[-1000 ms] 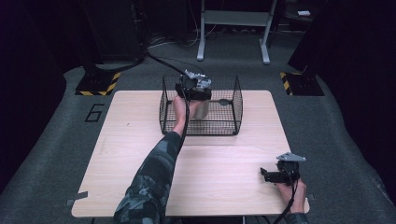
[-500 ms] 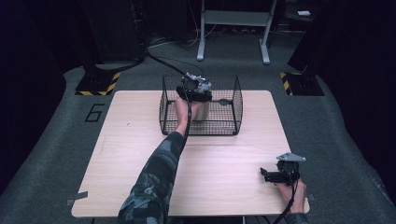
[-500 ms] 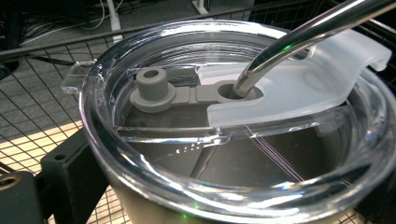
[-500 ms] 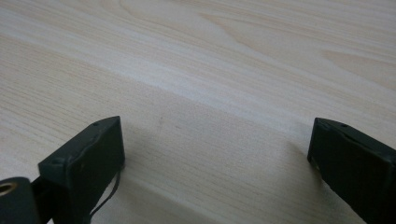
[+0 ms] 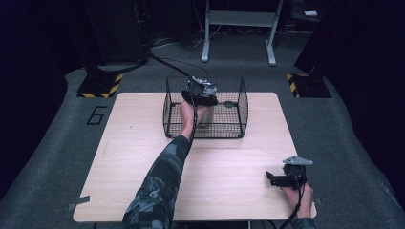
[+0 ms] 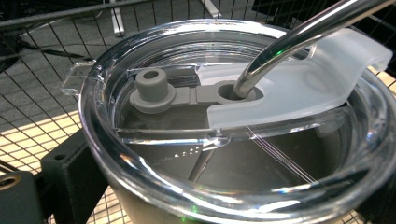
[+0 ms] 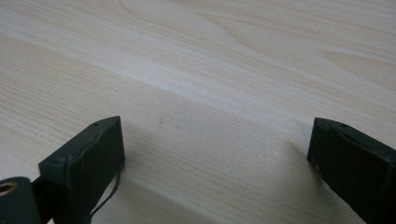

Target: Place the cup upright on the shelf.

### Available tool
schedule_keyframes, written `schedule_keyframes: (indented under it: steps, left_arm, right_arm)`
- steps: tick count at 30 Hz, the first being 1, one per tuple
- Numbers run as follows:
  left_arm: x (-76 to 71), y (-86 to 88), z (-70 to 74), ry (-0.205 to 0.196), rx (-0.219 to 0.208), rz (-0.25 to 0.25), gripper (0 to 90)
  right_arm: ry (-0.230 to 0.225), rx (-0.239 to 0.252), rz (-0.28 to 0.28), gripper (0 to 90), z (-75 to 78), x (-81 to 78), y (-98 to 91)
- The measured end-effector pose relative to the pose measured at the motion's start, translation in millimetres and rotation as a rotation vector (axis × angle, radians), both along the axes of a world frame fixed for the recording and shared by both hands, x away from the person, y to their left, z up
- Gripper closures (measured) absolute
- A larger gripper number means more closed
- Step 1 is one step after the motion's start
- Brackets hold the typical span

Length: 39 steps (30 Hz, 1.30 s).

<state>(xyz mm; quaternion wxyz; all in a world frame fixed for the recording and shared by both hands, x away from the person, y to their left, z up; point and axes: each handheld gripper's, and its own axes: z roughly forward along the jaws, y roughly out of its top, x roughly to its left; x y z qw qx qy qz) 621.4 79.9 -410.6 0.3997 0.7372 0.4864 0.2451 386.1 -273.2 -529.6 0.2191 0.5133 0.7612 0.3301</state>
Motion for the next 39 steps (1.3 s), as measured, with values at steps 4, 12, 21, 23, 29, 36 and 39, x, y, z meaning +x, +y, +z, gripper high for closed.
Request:
schedule_keyframes:
  steps: [4,12,21,23,29,36,39]
  left_arm:
    - [-3.4,1.6,-2.5,-0.005,-0.013,0.001,4.0]
    - [-17.2,4.9,-5.5,-0.005,0.024,-0.033,3.9]
    - [-17.4,7.5,-4.1,0.007,0.031,-0.045,3.9]
    - [-17.1,8.0,-3.1,0.007,0.051,-0.056,3.8]
    - [-18.0,9.8,-3.3,0.005,0.044,-0.066,3.8]
    - [-21.7,12.1,0.9,0.032,0.039,-0.069,1.2]
    - [-26.0,12.8,5.4,0.035,0.051,-0.074,0.1]
  right_arm:
    - [0.000,0.000,-0.001,3.6,0.0,-0.1,0.1]
    - [0.002,-0.004,0.006,3.5,0.1,-0.2,-0.4]
    - [0.000,-0.006,0.008,3.5,-0.1,0.0,-0.7]
    - [0.003,-0.005,0.006,3.5,0.1,-0.2,-0.5]
    - [0.000,-0.006,0.008,3.5,-0.1,0.0,-0.7]
    - [-0.001,-0.006,0.008,3.6,-0.1,-0.1,-0.7]
    - [-0.001,-0.007,0.009,3.6,-0.1,0.0,-0.8]
